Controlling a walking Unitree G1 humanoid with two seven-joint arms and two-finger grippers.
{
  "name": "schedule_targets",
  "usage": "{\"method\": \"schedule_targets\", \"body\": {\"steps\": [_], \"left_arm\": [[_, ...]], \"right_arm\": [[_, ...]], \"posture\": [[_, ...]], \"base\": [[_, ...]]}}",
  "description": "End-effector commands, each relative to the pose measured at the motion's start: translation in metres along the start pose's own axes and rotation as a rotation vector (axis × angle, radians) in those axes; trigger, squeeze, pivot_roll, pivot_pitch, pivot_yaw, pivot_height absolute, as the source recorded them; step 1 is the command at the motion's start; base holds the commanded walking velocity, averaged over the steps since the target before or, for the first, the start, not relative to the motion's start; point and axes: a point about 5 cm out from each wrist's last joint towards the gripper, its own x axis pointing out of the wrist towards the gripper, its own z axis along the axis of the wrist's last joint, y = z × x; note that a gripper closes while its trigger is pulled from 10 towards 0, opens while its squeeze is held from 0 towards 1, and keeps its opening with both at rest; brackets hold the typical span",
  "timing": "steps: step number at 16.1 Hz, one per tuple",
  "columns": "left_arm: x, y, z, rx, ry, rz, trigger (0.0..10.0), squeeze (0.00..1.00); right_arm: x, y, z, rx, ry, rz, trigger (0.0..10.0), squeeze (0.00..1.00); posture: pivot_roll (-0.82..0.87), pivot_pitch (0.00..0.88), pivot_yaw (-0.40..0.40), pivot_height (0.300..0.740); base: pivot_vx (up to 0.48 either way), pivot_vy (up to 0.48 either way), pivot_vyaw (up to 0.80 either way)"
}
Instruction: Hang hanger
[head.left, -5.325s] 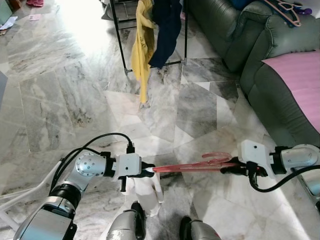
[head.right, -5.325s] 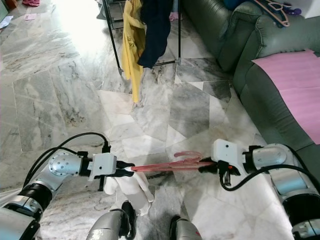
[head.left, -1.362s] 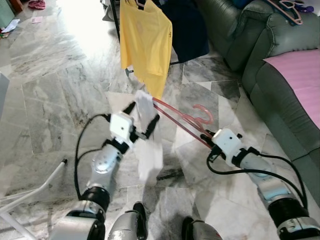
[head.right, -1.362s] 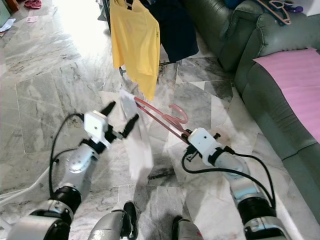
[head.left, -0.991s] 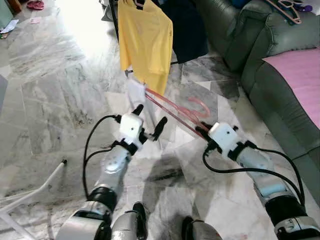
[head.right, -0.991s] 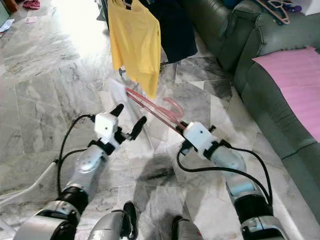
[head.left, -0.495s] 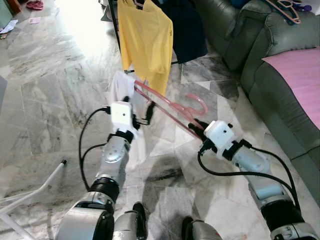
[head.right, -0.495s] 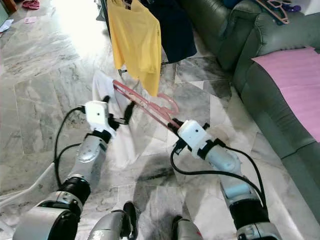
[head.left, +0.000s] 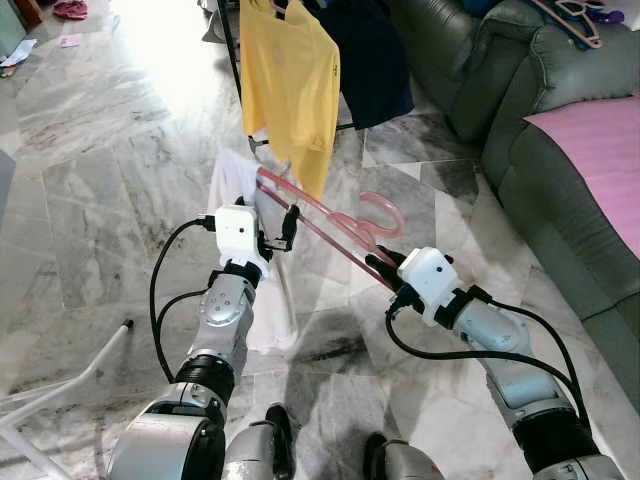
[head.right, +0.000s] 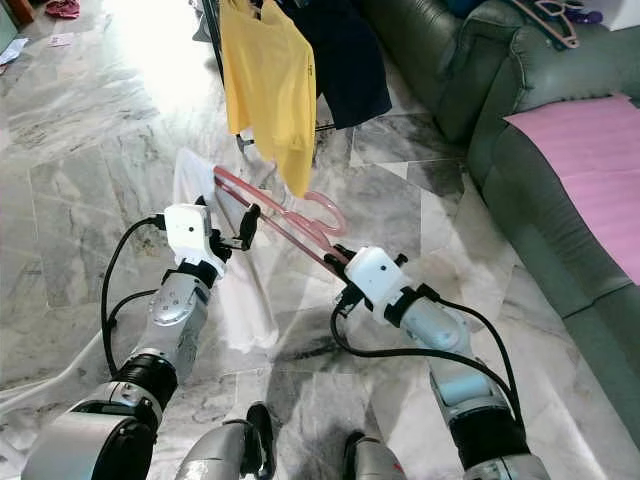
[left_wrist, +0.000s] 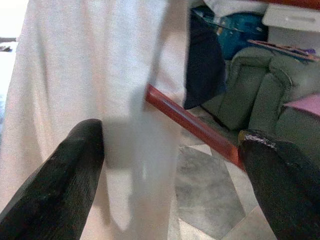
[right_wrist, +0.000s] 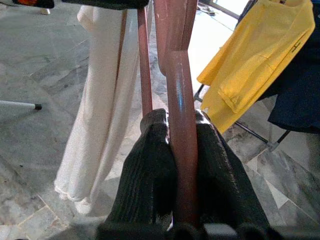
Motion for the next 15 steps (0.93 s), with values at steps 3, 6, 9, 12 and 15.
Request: {"method": "schedule_targets", "body": {"steps": [3,6,9,12,15], "left_arm": [[0.006,0.007,0.008,-0.055,-0.017,0.055,10.0,0.00],[0.007,0.013,0.010,-0.061,-0.025,0.076,9.9,0.00],[0.008,0.015,0.012,-0.067,-0.032,0.078,0.0,0.00],[0.007,0.018,0.013,-0.059,-0.038,0.063,0.0,0.00],[0.004,0.011,0.010,-0.040,-0.038,-0.030,10.0,0.00]], "right_arm": [[0.000,0.005,0.005,0.010,-0.031,0.021,0.0,0.00],[-0.001,0.007,0.003,0.017,-0.022,0.026,0.0,0.00],[0.000,0.007,0.003,0.018,-0.021,0.027,0.0,0.00],[-0.002,0.007,0.001,0.019,-0.011,0.024,0.0,0.00],[-0.003,0.006,0.000,0.018,-0.005,0.021,0.0,0.00]], "posture": [[-0.15,0.200,0.056,0.740],[-0.15,0.200,0.055,0.740],[-0.15,0.200,0.055,0.740],[-0.15,0.199,0.061,0.740],[-0.15,0.200,0.061,0.740]], "base": [[0.000,0.000,0.00],[0.000,0.000,0.00],[0.000,0.000,0.00],[0.000,0.000,0.00],[0.000,0.000,0.00]]}}
